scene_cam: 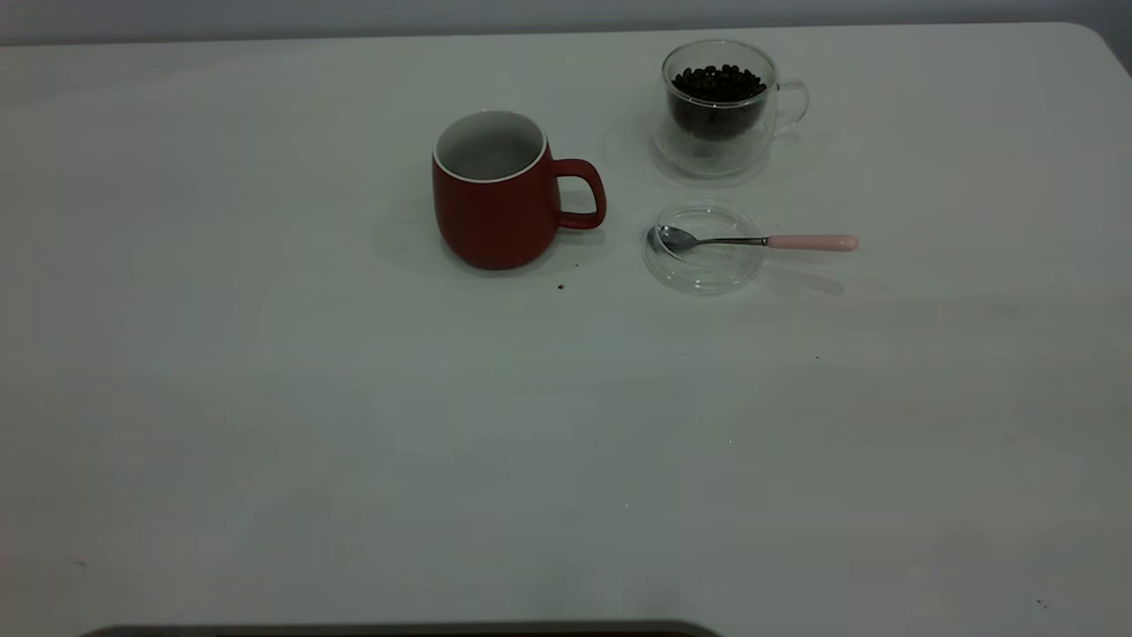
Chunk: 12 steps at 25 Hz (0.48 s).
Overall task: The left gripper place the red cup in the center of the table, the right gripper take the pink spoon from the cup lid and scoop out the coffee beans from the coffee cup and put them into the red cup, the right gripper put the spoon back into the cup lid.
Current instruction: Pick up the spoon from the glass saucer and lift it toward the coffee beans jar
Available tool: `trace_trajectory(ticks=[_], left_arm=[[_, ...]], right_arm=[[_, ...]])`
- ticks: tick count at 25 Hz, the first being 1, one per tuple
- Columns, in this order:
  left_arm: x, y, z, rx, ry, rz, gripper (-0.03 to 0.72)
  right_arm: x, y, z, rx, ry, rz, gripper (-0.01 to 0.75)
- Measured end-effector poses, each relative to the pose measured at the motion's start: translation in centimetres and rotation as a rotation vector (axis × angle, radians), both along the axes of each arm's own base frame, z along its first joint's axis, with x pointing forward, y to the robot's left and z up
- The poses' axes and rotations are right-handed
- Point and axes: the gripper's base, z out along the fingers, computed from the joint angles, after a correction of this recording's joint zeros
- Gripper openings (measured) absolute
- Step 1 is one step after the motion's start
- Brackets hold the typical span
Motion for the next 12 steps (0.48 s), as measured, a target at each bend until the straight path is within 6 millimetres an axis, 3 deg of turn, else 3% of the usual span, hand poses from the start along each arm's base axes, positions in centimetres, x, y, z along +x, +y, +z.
trace_trajectory(ticks=[5, 12], left_arm=[[-3.5, -0.7, -6.1, -0.073, 0.063, -0.123, 0.588], [-5.1, -1.4, -13.1, -0.144, 0.162, -0.179, 0.588]], right_arm=[[0.0, 0.0, 0.0, 0.0, 0.0, 0.0, 0.56], [0.0, 0.0, 0.0, 0.0, 0.0, 0.0, 0.56]])
